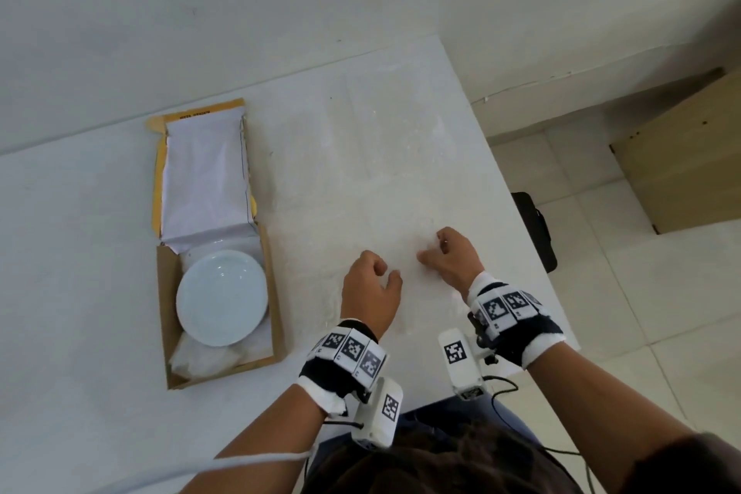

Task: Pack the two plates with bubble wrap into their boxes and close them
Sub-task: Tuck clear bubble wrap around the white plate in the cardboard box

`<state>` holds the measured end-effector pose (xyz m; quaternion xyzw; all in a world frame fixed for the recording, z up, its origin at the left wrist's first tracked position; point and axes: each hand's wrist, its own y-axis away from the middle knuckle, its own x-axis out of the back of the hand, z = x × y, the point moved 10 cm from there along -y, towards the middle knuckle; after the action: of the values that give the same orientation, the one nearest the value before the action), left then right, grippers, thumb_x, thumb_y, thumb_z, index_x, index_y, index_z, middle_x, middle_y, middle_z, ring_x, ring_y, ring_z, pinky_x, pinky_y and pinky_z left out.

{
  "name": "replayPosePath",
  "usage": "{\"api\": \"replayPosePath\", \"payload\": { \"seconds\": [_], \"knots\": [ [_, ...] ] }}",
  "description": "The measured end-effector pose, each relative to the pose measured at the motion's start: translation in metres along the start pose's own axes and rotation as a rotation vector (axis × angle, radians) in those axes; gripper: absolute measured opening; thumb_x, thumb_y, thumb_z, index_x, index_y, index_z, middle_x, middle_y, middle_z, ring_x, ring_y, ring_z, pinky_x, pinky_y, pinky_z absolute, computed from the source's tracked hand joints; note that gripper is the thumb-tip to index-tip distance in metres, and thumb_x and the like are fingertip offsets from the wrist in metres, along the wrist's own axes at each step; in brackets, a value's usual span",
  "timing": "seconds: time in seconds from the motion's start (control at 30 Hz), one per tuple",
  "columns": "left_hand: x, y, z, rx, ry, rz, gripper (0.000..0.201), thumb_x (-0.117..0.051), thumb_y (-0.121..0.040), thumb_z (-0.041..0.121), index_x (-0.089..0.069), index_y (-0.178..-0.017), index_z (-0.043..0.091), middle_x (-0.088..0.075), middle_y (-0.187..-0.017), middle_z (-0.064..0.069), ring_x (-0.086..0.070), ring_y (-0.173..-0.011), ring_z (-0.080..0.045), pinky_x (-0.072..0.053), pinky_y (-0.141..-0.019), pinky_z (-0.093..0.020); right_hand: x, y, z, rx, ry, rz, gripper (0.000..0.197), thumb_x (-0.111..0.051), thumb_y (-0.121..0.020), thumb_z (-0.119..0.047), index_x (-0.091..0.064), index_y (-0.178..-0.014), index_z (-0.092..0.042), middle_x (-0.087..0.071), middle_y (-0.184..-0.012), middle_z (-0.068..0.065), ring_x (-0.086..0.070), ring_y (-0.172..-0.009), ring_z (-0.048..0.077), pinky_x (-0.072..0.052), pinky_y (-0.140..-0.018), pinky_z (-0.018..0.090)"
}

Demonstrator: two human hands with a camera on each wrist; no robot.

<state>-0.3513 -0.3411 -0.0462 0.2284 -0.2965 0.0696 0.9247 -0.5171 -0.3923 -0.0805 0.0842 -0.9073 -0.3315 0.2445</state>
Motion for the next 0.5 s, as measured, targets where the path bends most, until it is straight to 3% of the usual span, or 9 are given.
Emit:
{"api": "replayPosePath", "payload": {
  "seconds": [0.13,0.23,0.3,0.4,0.5],
  "knots": [
    [0.013,0.007,0.007,0.052,0.148,0.101,0.027,-0.068,-0.082,0.032,-0.052,-0.093,0.013,-0.058,-0.091,-0.001,-0.054,-0.064,-0.017,-0.049,-0.07,-0.03,0.019,0.021,-0.005,0.055,-0.303,-0.06,0.024,-0.065,-0.082,-0.001,-0.045,-0.078,-0.012,-0.054,-0.073,0.007,-0.051,-0.059,0.019,-0.043,-0.057,0.03],
    [0.005,0.018,0.011,0.162,0.223,0.044,0.048,-0.07,-0.077,0.048,-0.052,-0.111,0.019,-0.058,-0.1,0.004,-0.059,-0.081,-0.013,-0.048,-0.08,-0.027,0.032,0.04,-0.012,0.099,-0.487,-0.16,0.023,-0.071,-0.074,-0.008,-0.049,-0.082,-0.01,-0.056,-0.073,0.009,-0.053,-0.064,0.023,-0.042,-0.064,0.035],
    [-0.004,0.028,0.019,0.207,0.29,-0.015,0.051,-0.07,-0.075,0.052,-0.054,-0.112,0.021,-0.061,-0.097,0.005,-0.06,-0.086,-0.013,-0.05,-0.081,-0.028,0.039,0.054,-0.015,0.114,-0.543,-0.207,0.031,-0.074,-0.067,-0.016,-0.052,-0.088,-0.009,-0.056,-0.078,0.013,-0.054,-0.071,0.026,-0.042,-0.069,0.04],
    [-0.011,0.049,0.035,0.229,0.508,-0.052,0.036,-0.075,-0.076,0.037,-0.061,-0.099,0.013,-0.07,-0.086,-0.004,-0.066,-0.071,-0.019,-0.054,-0.064,-0.031,0.045,0.075,-0.017,0.146,-0.575,-0.276,0.05,-0.079,-0.059,-0.024,-0.054,-0.099,-0.007,-0.057,-0.089,0.019,-0.054,-0.081,0.032,-0.041,-0.078,0.046],
    [-0.013,0.071,0.05,0.2,0.624,-0.06,0.03,-0.074,-0.079,0.013,-0.062,-0.104,0.002,-0.071,-0.078,-0.012,-0.068,-0.061,-0.022,-0.053,-0.053,-0.029,0.056,0.094,-0.016,0.202,-0.571,-0.297,0.039,-0.076,-0.065,-0.015,-0.051,-0.094,-0.009,-0.054,-0.084,0.018,-0.054,-0.074,0.028,-0.042,-0.073,0.042]
  ]
}}
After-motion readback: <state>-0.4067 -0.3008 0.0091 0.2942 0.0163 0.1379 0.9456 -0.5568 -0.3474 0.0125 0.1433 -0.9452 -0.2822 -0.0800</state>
